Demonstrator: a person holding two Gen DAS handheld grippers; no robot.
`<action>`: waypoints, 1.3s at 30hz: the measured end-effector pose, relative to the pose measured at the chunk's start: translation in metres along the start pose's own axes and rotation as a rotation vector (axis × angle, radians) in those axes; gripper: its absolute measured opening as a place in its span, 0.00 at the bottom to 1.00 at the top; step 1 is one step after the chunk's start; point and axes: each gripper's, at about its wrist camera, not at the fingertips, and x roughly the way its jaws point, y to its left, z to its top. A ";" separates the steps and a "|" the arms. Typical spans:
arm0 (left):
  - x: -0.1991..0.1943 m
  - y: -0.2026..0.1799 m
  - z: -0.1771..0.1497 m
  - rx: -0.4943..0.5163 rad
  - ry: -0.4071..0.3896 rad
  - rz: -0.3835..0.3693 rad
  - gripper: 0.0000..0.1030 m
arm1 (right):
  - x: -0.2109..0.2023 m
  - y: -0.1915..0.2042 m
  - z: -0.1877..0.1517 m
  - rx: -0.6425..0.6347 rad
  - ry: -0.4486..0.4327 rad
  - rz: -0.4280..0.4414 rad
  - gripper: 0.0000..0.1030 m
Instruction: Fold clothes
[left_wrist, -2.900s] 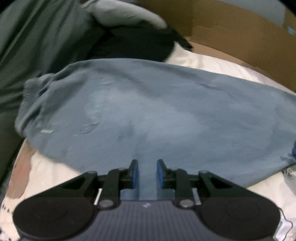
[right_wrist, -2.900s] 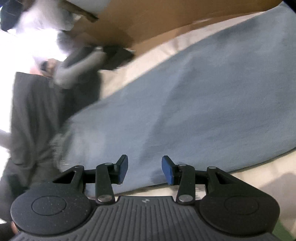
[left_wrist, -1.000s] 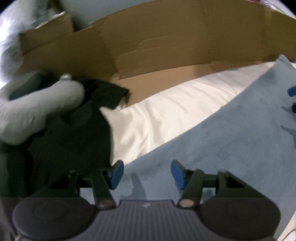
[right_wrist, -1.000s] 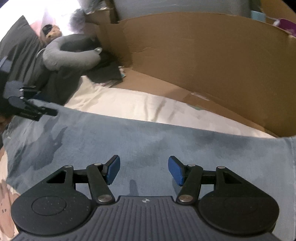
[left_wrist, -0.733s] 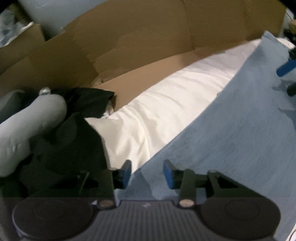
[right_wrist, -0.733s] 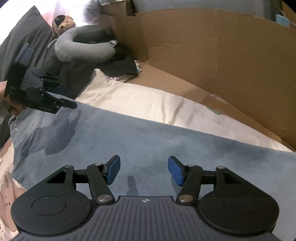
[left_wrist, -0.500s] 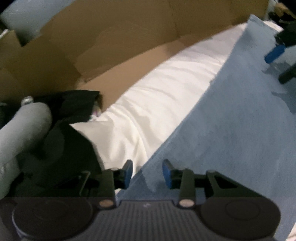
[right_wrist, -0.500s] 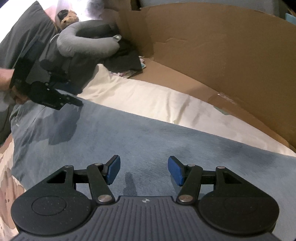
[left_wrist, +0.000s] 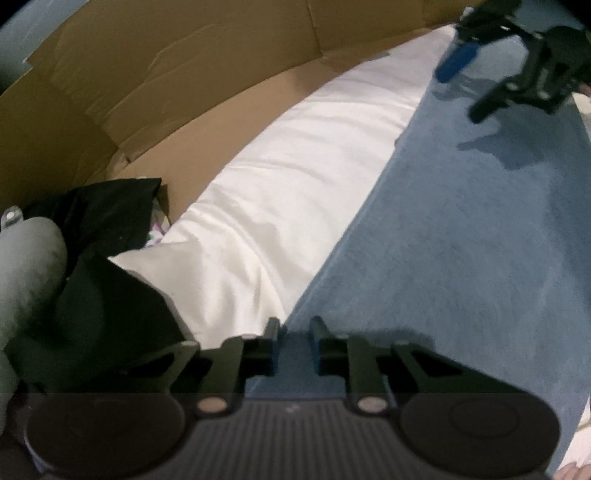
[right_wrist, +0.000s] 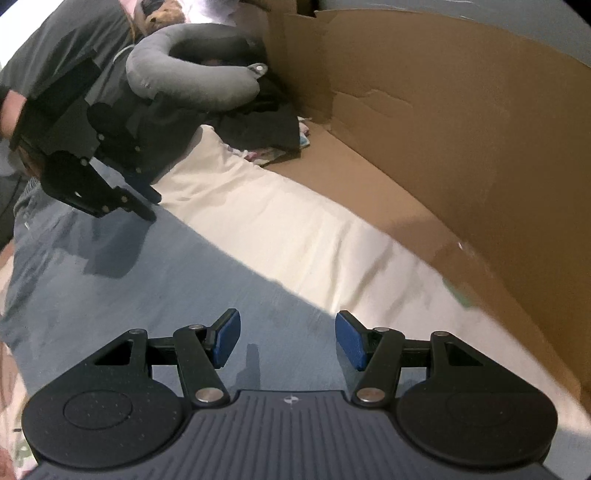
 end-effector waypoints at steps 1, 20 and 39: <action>-0.001 0.000 0.000 0.007 0.003 -0.002 0.15 | 0.004 0.000 0.004 -0.018 0.002 0.004 0.62; -0.001 0.003 -0.002 0.052 0.011 -0.021 0.17 | 0.054 0.023 0.027 -0.288 0.094 0.102 0.44; 0.011 0.002 -0.001 0.132 0.083 -0.058 0.11 | 0.062 0.035 0.032 -0.349 0.160 0.148 0.29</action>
